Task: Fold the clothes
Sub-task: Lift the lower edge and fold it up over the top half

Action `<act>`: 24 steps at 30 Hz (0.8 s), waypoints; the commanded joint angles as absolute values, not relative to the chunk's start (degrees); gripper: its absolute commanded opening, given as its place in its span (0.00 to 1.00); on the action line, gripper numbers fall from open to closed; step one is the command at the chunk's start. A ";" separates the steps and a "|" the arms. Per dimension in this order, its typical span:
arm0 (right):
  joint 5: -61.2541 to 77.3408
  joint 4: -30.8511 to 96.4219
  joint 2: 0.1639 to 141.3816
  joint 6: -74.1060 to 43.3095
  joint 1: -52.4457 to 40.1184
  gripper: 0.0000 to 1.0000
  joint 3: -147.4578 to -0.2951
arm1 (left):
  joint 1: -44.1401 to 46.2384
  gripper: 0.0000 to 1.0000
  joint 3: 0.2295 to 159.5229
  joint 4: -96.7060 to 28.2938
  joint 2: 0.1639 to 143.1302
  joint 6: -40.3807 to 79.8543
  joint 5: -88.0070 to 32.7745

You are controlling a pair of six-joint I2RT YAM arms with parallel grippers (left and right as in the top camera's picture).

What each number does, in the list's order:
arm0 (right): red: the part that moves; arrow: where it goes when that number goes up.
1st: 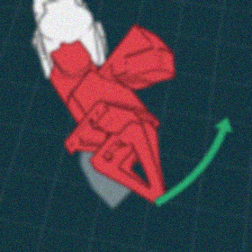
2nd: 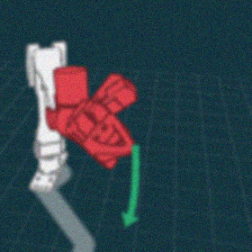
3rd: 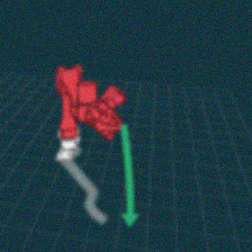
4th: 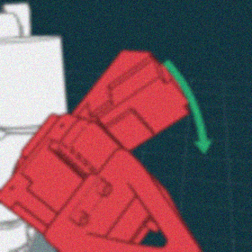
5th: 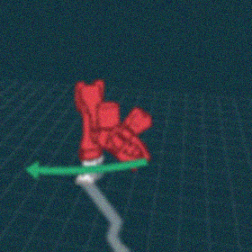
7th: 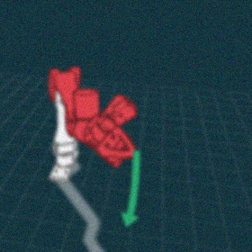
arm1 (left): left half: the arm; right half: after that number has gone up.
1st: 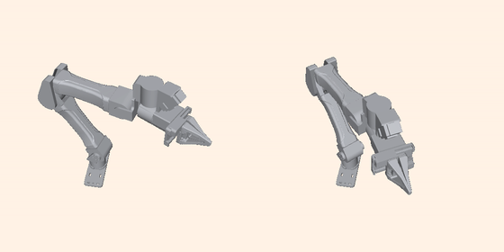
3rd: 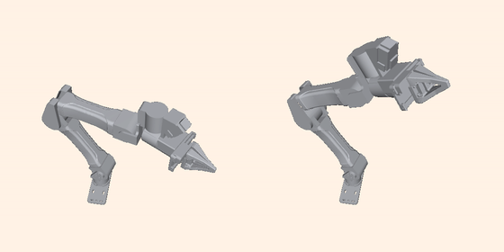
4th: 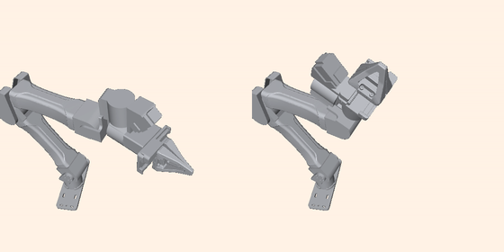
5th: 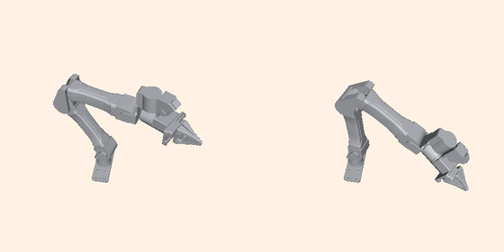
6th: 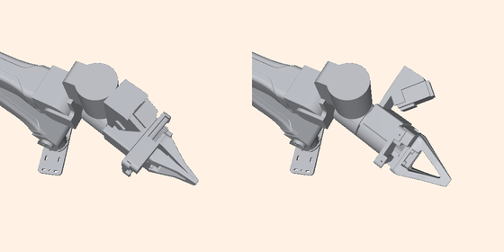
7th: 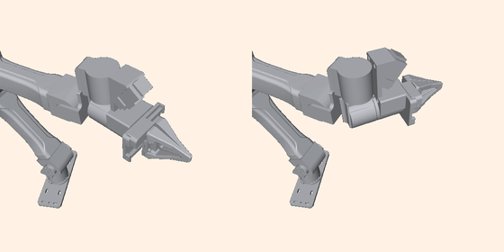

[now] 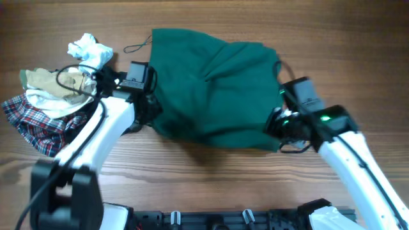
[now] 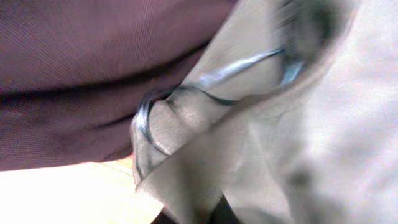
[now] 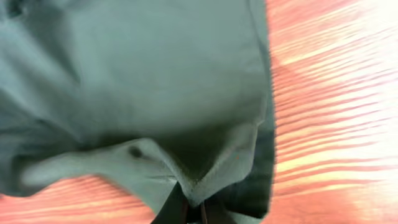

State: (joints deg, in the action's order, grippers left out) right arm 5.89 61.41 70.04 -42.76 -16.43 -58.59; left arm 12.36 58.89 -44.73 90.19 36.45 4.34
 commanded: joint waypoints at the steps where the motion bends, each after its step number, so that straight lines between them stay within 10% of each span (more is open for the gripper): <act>1: 5.19 63.99 66.24 -34.79 -8.60 0.04 -61.36 | 12.10 0.04 60.80 -44.75 81.19 33.36 3.92; 24: 5.78 81.54 55.29 -19.51 -0.34 0.04 -70.67 | 24.32 0.04 60.80 -60.53 57.49 38.33 8.21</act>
State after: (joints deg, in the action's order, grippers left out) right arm 8.16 81.84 55.92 -20.01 -0.80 -69.58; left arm 24.05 59.99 -60.45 61.82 36.53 5.39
